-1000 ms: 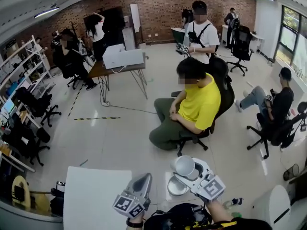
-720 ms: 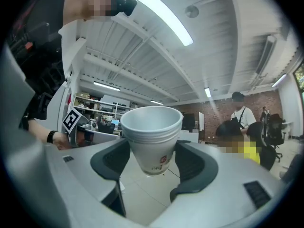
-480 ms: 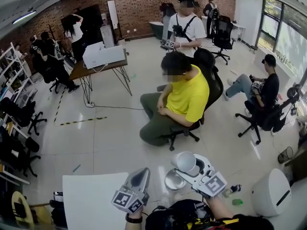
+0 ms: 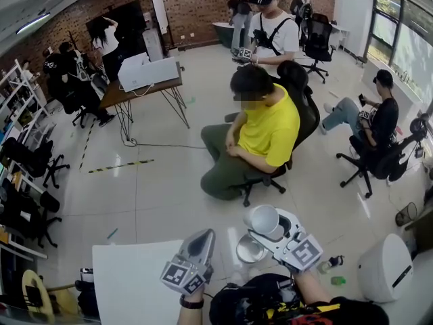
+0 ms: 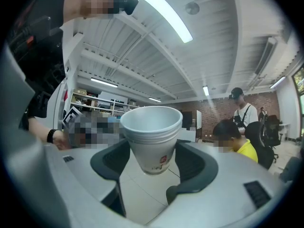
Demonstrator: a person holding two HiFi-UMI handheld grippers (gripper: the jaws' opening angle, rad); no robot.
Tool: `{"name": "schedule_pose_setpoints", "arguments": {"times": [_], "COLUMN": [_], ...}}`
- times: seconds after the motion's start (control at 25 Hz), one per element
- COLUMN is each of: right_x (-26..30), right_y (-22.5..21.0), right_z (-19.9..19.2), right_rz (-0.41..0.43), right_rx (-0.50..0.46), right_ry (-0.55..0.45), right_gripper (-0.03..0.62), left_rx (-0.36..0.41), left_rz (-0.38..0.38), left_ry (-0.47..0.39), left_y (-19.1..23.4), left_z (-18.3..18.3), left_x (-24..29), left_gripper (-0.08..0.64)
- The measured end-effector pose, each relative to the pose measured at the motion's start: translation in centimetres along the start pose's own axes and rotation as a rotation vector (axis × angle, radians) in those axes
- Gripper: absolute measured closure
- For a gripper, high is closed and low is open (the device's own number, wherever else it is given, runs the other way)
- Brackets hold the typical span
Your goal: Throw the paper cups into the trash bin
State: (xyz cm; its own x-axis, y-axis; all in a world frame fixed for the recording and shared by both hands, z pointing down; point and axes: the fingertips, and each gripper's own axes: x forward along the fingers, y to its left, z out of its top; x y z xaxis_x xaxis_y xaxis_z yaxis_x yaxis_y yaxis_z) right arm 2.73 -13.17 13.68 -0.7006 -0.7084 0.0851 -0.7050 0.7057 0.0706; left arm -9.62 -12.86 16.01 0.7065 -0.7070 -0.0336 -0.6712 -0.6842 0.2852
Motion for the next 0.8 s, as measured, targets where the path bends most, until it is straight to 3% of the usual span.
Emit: {"name": "schedule_pose_setpoints", "arguments": {"times": [0.8], "right_x": [-2.1], "right_y": [-4.5], "right_z": [-2.0], "right_rz": [-0.057], "right_rx": [0.06], "right_ry": [-0.015], "right_gripper": [0.284], "left_rx": [0.009], "left_rz": [-0.044], "left_ry": [0.05], "left_y": [-1.5], "left_z": [-0.9], "left_x": [4.1], "left_gripper": [0.559]}}
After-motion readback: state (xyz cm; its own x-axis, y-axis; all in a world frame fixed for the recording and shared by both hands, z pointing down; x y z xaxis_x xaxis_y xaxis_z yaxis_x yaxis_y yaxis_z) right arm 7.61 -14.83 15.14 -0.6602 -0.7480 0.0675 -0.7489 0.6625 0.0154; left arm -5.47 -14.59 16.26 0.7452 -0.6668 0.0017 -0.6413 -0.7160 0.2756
